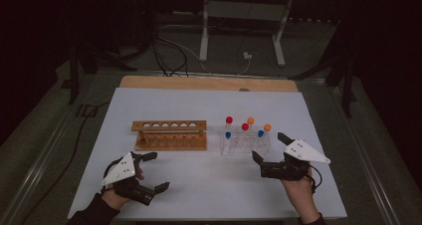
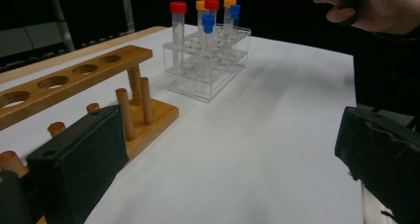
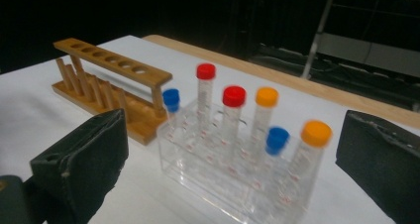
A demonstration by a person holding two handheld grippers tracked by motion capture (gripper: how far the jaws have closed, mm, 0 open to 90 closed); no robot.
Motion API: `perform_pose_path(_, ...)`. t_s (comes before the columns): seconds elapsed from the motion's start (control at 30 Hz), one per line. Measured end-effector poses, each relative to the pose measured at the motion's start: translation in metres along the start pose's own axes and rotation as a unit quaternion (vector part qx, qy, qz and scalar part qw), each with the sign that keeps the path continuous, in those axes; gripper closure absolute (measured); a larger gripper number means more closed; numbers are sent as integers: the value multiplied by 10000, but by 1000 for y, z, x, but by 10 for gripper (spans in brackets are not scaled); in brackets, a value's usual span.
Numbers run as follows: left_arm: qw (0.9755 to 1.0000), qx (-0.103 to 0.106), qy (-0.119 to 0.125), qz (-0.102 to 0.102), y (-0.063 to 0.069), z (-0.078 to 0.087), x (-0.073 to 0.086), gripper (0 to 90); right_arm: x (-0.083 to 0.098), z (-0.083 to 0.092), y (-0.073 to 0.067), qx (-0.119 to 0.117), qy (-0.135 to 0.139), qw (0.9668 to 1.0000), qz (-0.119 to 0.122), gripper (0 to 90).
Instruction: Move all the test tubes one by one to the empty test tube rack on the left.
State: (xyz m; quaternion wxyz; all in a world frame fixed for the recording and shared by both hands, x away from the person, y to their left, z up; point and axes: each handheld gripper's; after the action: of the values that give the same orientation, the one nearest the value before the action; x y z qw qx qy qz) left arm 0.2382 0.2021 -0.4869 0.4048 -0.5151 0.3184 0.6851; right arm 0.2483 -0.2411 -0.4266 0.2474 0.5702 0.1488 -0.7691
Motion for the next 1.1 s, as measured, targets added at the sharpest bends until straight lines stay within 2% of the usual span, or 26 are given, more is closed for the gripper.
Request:
perform_pose_path(0.47, 10000, 35, 13, 13, 0, 0, 0, 5, -13, -29, -21, -353, -79, 9993, 123, 0)
perform_pose_path(0.7, 10000, 60, 38, 25, 0, 1, 0, 5, -12, -45, -31, -518, -96, 9986, 15, 0)
perform_pose_path(0.87, 10000, 62, 37, 29, 0, 1, 0, 5, -8, -55, -36, -621, -242, 9978, -25, 2)
perform_pose_path(1.0, 10000, 68, 24, 19, 1, 1, 0, 5, -4, -63, -39, -682, -396, 9969, -15, 59)
perform_pose_path(1.1, 10000, 68, 29, 23, 1, 1, 0, 5, -1, -67, -39, -654, -520, 9965, 49, 144)
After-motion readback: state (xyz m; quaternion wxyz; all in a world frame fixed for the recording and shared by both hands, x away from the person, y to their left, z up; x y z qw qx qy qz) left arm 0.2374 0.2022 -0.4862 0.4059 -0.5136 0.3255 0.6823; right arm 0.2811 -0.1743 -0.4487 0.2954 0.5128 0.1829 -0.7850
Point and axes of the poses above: each handheld gripper's, and its own axes: z roughly backward along the jaws, x roughly out of its underside, y roughly to its right
